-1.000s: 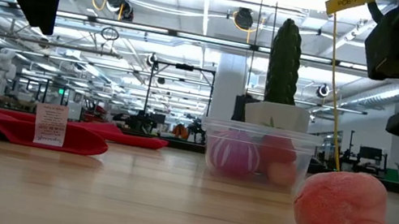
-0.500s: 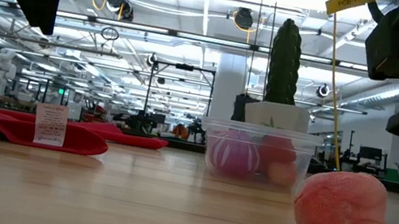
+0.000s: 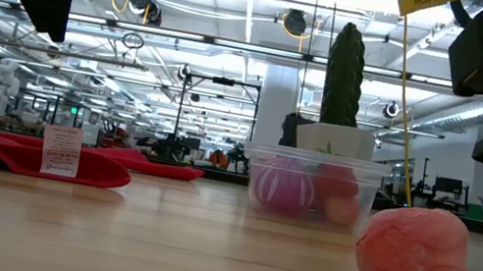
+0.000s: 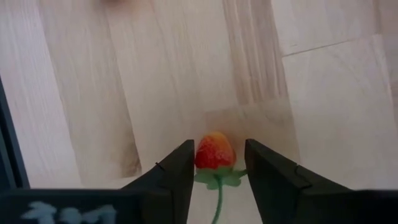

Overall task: Pick and placing Produce into tupperware
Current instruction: Put the red strawberry into the transparent bin

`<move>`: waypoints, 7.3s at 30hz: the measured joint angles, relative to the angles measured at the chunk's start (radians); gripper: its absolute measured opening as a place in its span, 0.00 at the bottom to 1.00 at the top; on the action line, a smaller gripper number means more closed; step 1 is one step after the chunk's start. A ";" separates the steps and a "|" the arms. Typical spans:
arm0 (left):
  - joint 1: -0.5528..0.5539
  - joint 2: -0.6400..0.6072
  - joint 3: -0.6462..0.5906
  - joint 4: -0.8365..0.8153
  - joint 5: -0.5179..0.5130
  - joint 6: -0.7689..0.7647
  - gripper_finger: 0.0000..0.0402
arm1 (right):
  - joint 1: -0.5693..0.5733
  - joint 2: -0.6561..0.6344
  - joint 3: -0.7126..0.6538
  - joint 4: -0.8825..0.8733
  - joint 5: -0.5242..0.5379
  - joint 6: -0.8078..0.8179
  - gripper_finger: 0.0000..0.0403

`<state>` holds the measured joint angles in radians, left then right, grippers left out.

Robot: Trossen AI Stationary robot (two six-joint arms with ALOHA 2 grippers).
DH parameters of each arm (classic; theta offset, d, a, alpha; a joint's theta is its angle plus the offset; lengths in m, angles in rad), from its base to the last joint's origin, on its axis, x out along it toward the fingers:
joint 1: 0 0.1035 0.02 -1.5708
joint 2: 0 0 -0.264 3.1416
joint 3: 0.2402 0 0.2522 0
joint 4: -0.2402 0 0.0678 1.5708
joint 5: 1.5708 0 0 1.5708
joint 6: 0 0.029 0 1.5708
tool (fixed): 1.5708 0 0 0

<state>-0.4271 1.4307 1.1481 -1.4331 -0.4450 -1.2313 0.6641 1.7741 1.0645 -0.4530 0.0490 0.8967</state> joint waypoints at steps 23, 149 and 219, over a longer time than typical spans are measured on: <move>0.000 0.000 0.000 0.006 -0.001 0.007 0.94 | -0.004 -0.010 -0.109 0.135 -0.046 0.034 0.41; 0.000 0.000 0.000 0.044 -0.001 0.018 0.94 | 0.043 0.129 0.153 -0.140 0.006 -0.322 0.32; 0.000 0.000 0.000 0.050 -0.010 0.025 0.94 | -0.082 0.081 0.150 -0.165 -0.135 -0.314 0.29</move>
<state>-0.4271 1.4307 1.1481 -1.3827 -0.4553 -1.2064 0.5825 1.8553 1.2144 -0.6182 -0.0862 0.5830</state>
